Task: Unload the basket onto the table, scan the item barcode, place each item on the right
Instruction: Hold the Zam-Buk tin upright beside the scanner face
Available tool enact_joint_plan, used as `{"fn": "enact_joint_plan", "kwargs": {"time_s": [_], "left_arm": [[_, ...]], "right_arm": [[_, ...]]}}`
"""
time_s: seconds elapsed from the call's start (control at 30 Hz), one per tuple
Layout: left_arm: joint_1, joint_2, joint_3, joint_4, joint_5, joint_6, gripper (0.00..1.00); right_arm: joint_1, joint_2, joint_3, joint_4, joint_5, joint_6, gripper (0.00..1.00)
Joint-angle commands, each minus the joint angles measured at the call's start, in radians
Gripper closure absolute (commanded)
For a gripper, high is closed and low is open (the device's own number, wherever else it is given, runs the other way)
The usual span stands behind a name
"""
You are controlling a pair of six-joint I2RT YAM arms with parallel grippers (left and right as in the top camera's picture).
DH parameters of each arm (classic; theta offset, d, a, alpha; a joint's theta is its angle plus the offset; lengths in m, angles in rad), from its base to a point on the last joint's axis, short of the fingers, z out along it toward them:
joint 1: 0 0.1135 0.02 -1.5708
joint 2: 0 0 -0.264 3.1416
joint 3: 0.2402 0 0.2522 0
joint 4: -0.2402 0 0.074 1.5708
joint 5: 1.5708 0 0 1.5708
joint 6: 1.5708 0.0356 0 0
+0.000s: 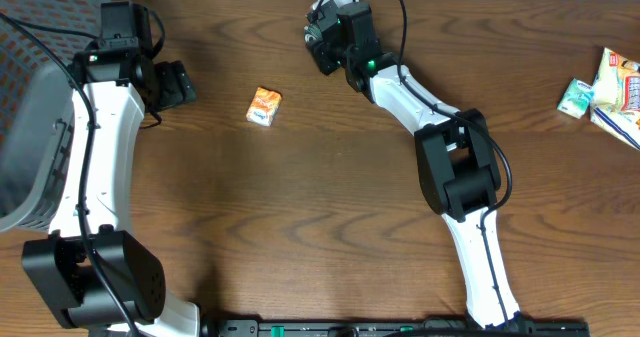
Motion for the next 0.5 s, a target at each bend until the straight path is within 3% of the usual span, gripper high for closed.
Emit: {"fn": "enact_joint_plan", "kwargs": {"time_s": [0.0,0.07,0.13,0.17,0.47], "left_arm": [[0.002,0.01,-0.005,-0.002,0.002,0.009,0.02],[0.002,0.01,-0.005,-0.002,0.002,0.009,0.02],[0.002,0.01,-0.005,-0.002,0.002,0.009,0.03],[0.002,0.01,-0.005,-0.002,0.002,0.009,0.02],[0.002,0.01,-0.005,-0.002,0.002,0.009,0.02]], "right_arm": [[0.007,0.018,0.003,-0.012,-0.01,0.001,0.65],[0.009,0.018,0.003,-0.015,-0.014,0.001,0.71],[0.014,0.018,0.003,-0.013,-0.019,0.002,0.91],[0.018,0.018,0.003,-0.009,-0.026,0.002,0.94],[0.059,0.008,0.003,0.008,-0.029,0.042,0.99]]}}
